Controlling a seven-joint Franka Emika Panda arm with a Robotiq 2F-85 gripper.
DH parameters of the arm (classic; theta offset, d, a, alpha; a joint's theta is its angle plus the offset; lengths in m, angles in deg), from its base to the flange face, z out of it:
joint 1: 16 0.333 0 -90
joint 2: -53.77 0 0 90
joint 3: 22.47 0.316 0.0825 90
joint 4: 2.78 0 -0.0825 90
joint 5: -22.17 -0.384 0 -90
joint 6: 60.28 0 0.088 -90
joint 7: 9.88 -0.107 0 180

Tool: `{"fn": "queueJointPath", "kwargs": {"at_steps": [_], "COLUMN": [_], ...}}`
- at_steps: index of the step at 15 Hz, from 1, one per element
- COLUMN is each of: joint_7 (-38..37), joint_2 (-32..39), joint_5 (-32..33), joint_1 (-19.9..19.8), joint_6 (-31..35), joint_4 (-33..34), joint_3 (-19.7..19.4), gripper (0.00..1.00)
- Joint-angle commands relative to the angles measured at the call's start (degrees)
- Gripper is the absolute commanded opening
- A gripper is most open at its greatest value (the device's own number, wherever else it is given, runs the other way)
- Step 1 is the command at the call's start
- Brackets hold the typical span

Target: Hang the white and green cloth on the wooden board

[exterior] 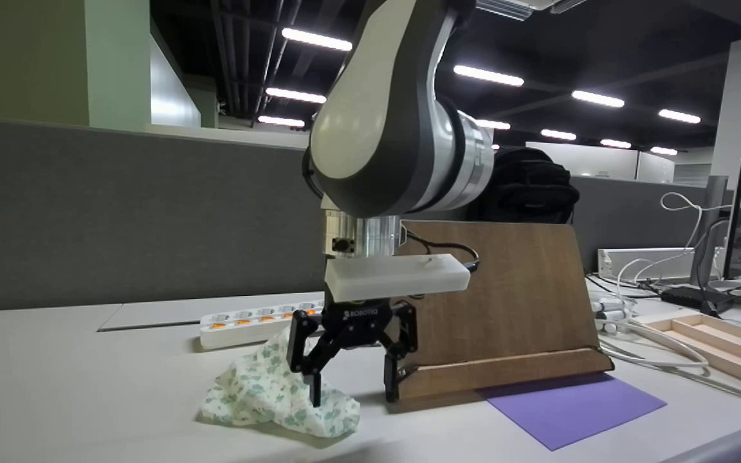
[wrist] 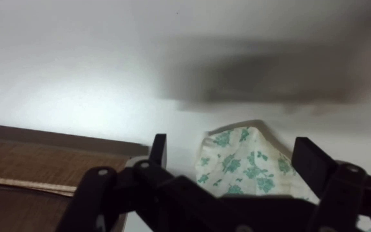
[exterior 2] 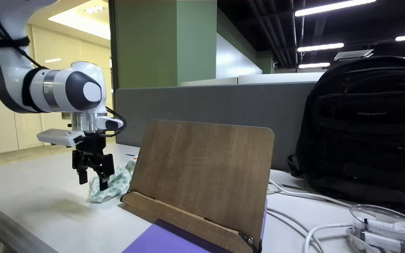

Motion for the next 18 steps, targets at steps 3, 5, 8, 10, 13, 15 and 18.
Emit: {"fn": "queueJointPath", "kwargs": {"at_steps": [3,5,8,10,13,15,18], "joint_7": [1.08,1.1,1.12,-0.93,-3.35,-3.91,-4.88], "joint_2": [-0.14,-0.15,-0.15,0.26,0.94,1.65,3.98], "joint_5": [-1.3,-1.3,-1.29,-0.63,1.21,1.77,2.64], "joint_1": [1.27,1.28,1.28,2.4,5.85,8.52,12.85], "joint_6": [-0.05,-0.05,-0.05,0.86,4.55,6.45,8.61], "joint_4": [-0.02,-0.02,-0.02,0.69,2.19,3.62,6.4], "joint_3": [-1.16,-1.17,-1.18,-2.11,-4.98,-7.54,-11.94], "gripper": [1.0,1.0,1.0,1.0,1.0,1.0,1.0]}}
